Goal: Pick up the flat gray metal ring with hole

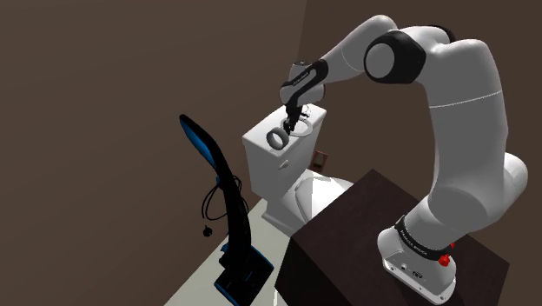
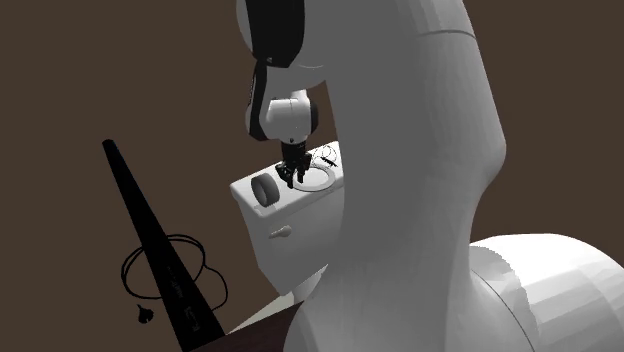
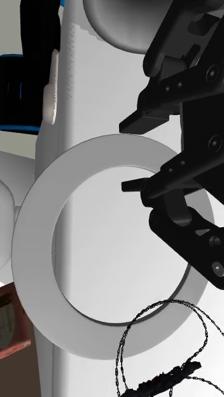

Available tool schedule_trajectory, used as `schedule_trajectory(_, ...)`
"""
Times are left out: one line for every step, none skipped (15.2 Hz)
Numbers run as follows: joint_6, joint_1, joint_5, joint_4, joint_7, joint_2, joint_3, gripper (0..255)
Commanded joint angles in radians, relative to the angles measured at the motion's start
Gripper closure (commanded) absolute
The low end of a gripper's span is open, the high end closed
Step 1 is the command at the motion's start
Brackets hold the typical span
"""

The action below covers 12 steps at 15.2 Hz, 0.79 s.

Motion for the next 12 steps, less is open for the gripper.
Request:
schedule_trajectory(-0.019,0.001,-0.002,-0.004,0.001,-0.023,-0.002,255)
schedule_trajectory(-0.027,0.002,-0.003,-0.007,0.001,-0.033,-0.002,255)
schedule_trajectory(-0.035,0.002,-0.003,-0.009,0.002,-0.044,-0.003,255)
schedule_trajectory(-0.043,0.003,-0.004,-0.011,0.002,-0.054,-0.004,255)
schedule_trajectory(-0.052,0.003,-0.005,-0.013,0.003,-0.064,-0.005,255)
schedule_trajectory(-0.06,0.004,-0.006,-0.014,0.003,-0.074,-0.005,255)
schedule_trajectory(-0.069,0.004,-0.006,-0.015,0.004,-0.083,-0.006,255)
schedule_trajectory(-0.078,0.005,-0.007,-0.016,0.004,-0.093,-0.007,255)
schedule_trajectory(-0.086,0.005,-0.008,-0.017,0.005,-0.103,-0.007,255)
schedule_trajectory(-0.095,0.006,-0.009,-0.017,0.005,-0.112,-0.008,255)
schedule_trajectory(-0.097,0.006,-0.009,-0.017,0.005,-0.113,-0.008,255)
schedule_trajectory(-0.097,0.006,-0.009,-0.017,0.005,-0.113,-0.008,255)
